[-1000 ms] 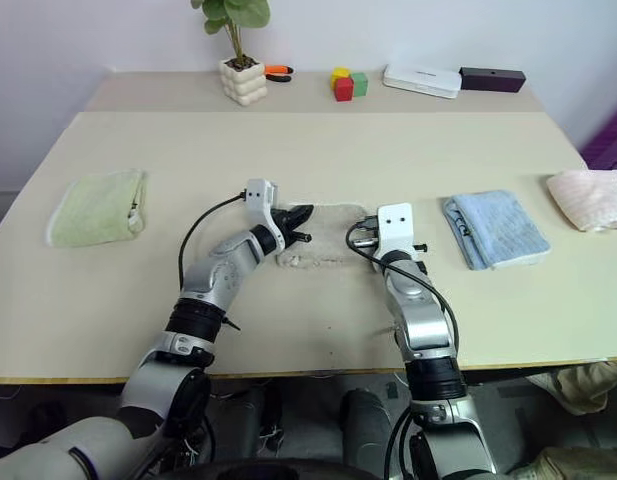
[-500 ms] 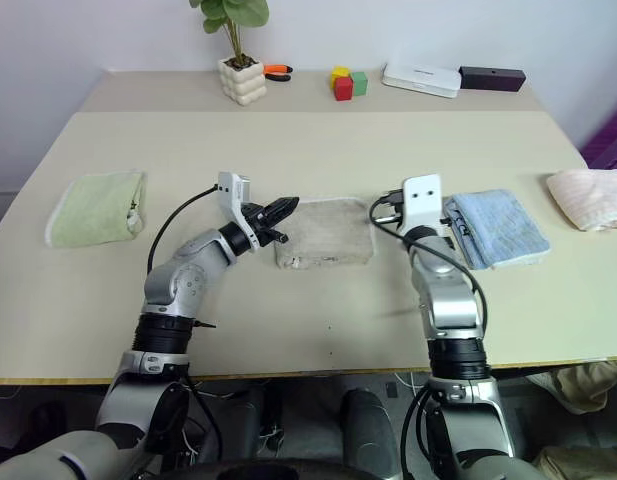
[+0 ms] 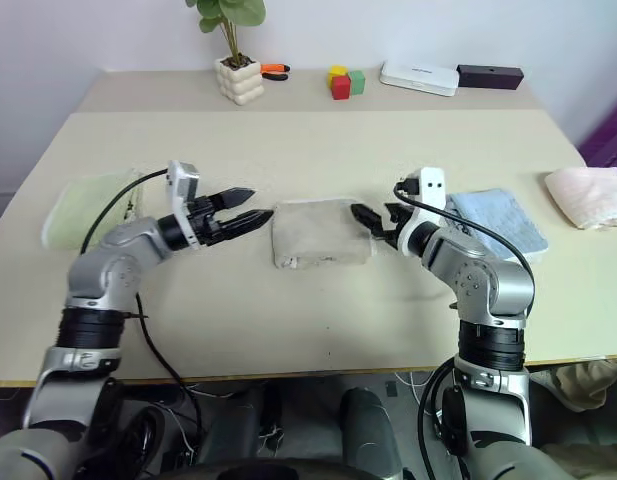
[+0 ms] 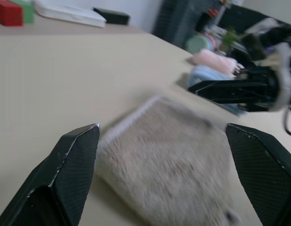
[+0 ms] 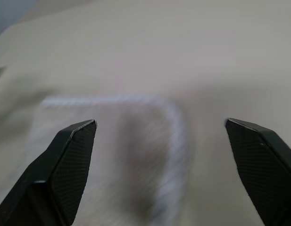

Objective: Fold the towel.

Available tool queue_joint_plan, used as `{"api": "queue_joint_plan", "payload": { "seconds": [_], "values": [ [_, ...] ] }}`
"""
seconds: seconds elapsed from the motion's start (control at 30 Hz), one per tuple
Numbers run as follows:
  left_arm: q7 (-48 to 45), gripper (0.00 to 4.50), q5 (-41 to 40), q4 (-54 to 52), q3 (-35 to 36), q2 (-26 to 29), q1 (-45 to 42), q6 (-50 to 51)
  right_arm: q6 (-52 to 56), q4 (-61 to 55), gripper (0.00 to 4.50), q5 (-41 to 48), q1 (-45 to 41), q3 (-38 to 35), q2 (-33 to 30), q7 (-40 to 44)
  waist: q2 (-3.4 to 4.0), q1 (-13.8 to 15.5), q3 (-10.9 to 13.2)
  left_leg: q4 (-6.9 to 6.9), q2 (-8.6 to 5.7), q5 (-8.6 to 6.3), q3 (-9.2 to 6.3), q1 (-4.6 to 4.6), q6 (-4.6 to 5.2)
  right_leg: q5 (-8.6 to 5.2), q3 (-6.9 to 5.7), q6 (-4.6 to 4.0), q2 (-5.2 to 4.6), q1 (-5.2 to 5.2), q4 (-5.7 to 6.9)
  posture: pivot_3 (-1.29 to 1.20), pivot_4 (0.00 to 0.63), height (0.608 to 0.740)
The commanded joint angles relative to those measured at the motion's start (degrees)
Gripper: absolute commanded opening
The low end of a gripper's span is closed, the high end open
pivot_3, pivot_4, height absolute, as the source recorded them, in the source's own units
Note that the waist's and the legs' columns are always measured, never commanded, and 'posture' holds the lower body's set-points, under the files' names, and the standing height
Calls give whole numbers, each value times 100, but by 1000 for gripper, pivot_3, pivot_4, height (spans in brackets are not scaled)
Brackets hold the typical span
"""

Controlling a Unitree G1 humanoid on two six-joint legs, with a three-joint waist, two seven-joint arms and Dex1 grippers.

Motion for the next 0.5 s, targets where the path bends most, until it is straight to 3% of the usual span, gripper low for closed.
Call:
{"api": "queue_joint_plan", "payload": {
  "seconds": [0.03, 0.2, 0.43, 0.5],
  "values": [
    [-735, 4468, -303, -307, 251, 384, 122, -140, 188, -48, 4500, 23, -103, -96, 46, -266, 1, 5, 1, 0, -1, 0, 0, -1, 0, 0, 1, 0, -3, -2, 1, 0, 150, 735],
    [-1208, 4468, -384, -307, 421, 830, 216, -266, 272, 186, 4500, -138, -106, 187, 67, -395, 2, -8, 1, -1, 0, 0, 0, -6, 0, 0, 1, -1, -3, -11, 1, 0, 150, 735],
    [-1186, 4468, -343, -460, 524, 912, 304, -286, 549, 439, 4500, -41, -158, 216, 169, -348, 0, -18, 0, 0, -1, 0, 3, -4, 1, 1, 3, 0, -3, -8, 0, 0, 150, 735],
    [-1146, 4500, -308, -503, 534, 897, 343, -324, 827, 406, 4004, 195, -140, 75, 256, -272, 0, -17, 0, -1, -1, 0, 3, -4, 0, 1, 3, 0, -3, -9, 1, 0, 150, 735]
  ]
}}
